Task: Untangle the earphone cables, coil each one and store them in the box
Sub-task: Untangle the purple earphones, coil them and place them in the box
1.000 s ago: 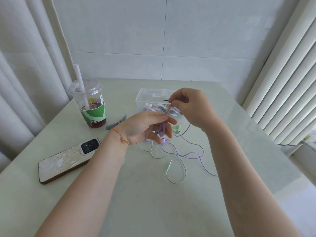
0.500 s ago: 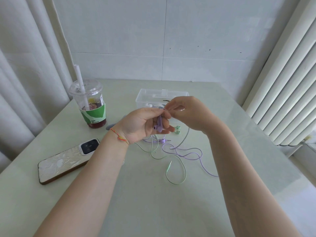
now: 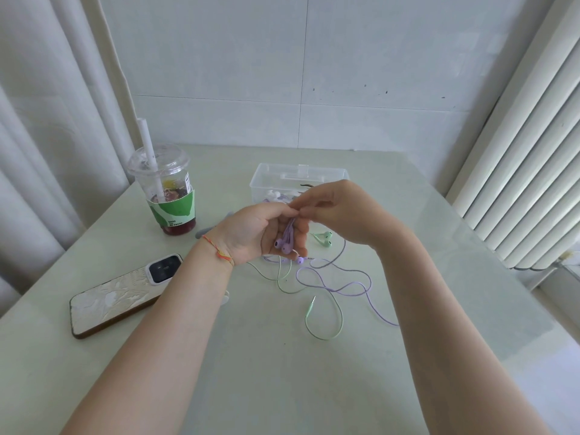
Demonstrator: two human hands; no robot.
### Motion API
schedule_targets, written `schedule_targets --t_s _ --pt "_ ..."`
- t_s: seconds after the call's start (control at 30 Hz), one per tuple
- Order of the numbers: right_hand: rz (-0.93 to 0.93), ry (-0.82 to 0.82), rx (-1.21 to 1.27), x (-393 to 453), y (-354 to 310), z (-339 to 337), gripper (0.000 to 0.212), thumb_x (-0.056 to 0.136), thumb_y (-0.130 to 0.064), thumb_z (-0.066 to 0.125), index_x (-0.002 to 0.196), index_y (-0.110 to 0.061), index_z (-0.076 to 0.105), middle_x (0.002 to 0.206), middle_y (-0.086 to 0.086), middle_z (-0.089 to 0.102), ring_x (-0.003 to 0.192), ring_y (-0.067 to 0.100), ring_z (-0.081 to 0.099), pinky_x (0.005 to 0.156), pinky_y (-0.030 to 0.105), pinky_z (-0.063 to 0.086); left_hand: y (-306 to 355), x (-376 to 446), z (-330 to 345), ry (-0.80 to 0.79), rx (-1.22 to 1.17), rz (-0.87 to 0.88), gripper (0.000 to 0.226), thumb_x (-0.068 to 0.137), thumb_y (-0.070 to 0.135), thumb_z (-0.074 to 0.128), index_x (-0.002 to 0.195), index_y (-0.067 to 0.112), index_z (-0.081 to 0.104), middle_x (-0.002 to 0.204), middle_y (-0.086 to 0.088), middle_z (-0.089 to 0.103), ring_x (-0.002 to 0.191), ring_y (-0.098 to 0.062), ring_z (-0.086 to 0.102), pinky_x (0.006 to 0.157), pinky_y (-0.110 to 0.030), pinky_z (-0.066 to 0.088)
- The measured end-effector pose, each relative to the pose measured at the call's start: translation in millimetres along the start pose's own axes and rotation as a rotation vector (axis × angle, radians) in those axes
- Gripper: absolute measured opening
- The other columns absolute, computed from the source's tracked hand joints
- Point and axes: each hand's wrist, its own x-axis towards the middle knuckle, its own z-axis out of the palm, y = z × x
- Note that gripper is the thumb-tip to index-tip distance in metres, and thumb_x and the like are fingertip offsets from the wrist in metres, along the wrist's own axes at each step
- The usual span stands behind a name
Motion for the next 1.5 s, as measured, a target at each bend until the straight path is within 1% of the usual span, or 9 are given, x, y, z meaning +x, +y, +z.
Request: schedule_targets --t_s 0.13,0.37,0.6,0.77,0.9,1.07,1.17,1.3,1.5 --pt "0.005 0.013 -0.052 3 4 2 0.010 0.087 -0.009 0.066 0.088 -0.015 0.074 0.077 0.003 0.073 0.059 -0.003 0.060 0.061 0.008 0.045 1 2 0 0.012 -0.068 -0.023 0.047 0.097 0.014 0.034 0.073 0.004 0.073 0.070 -0.012 0.066 0.056 -0.027 0.062 0.068 -0.037 0.058" --pt "0.018 -0.025 -0.164 3 4 4 0.007 0.088 -0.012 0.064 0.087 -0.014 0.071 0.078 -0.002 0.069 0.074 0.014 0.064 0.072 0.029 0.051 0 0 -1 0.042 0.066 -0.077 0.032 0.094 0.014 0.047 0.087 0.001 0.075 0.081 -0.016 0.070 0.073 -0.032 0.069 0.082 -0.042 0.058" --pt "0.037 -0.015 -0.186 2 4 4 0.010 0.085 -0.010 0.061 0.084 -0.015 0.069 0.074 -0.004 0.070 0.074 0.012 0.064 0.073 0.031 0.053 -3 2 3 0.122 0.163 0.000 0.027 0.099 0.010 0.046 0.095 -0.001 0.069 0.084 -0.015 0.071 0.077 -0.031 0.068 0.082 -0.033 0.055" --pt "0.026 -0.053 -0.149 -1 4 1 0.006 0.083 -0.016 0.072 0.089 -0.017 0.071 0.077 -0.009 0.071 0.074 0.006 0.064 0.071 0.025 0.052 -1 4 2 0.150 0.106 -0.008 0.031 0.096 0.014 0.050 0.082 0.001 0.074 0.065 -0.012 0.067 0.064 -0.029 0.065 0.089 -0.045 0.052" --pt "0.027 -0.010 -0.213 1 3 2 0.008 0.082 -0.009 0.066 0.083 -0.015 0.071 0.073 -0.006 0.071 0.073 0.011 0.064 0.071 0.028 0.052 1 2 6 0.114 0.147 -0.080 0.031 0.098 0.018 0.046 0.099 -0.001 0.070 0.081 -0.013 0.070 0.078 -0.033 0.067 0.072 -0.031 0.054" --pt "0.017 -0.037 -0.232 2 6 1 0.011 0.085 -0.010 0.064 0.081 -0.019 0.069 0.074 -0.008 0.068 0.073 0.011 0.062 0.075 0.031 0.054 -1 2 7 0.081 0.164 -0.059 0.028 0.099 0.016 0.048 0.099 -0.003 0.068 0.088 -0.017 0.070 0.077 -0.031 0.068 0.098 -0.051 0.046" --pt "0.018 -0.029 -0.241 2 6 1 0.012 0.086 -0.010 0.062 0.083 -0.021 0.067 0.076 -0.006 0.068 0.076 0.015 0.063 0.076 0.034 0.054 -3 5 5 0.130 0.183 0.011 0.025 0.098 0.013 0.050 0.096 -0.002 0.069 0.084 -0.014 0.072 0.073 -0.028 0.069 0.093 -0.045 0.049" --pt "0.035 -0.014 -0.214 2 8 0 0.011 0.086 -0.012 0.062 0.083 -0.023 0.066 0.079 -0.004 0.070 0.077 0.015 0.063 0.076 0.034 0.054 -6 8 3 0.201 0.221 0.065 0.029 0.097 0.010 0.053 0.104 -0.016 0.064 0.080 -0.014 0.071 0.069 -0.026 0.069 0.065 -0.022 0.051" --pt "0.058 -0.072 -0.193 1 9 2 0.010 0.095 -0.014 0.053 0.090 -0.020 0.059 0.084 -0.001 0.069 0.075 0.018 0.067 0.064 0.024 0.048 -3 11 8 0.257 0.167 0.106 0.028 0.100 0.011 0.046 0.076 0.003 0.059 0.060 -0.011 0.062 0.048 -0.023 0.059 0.077 -0.040 0.050"
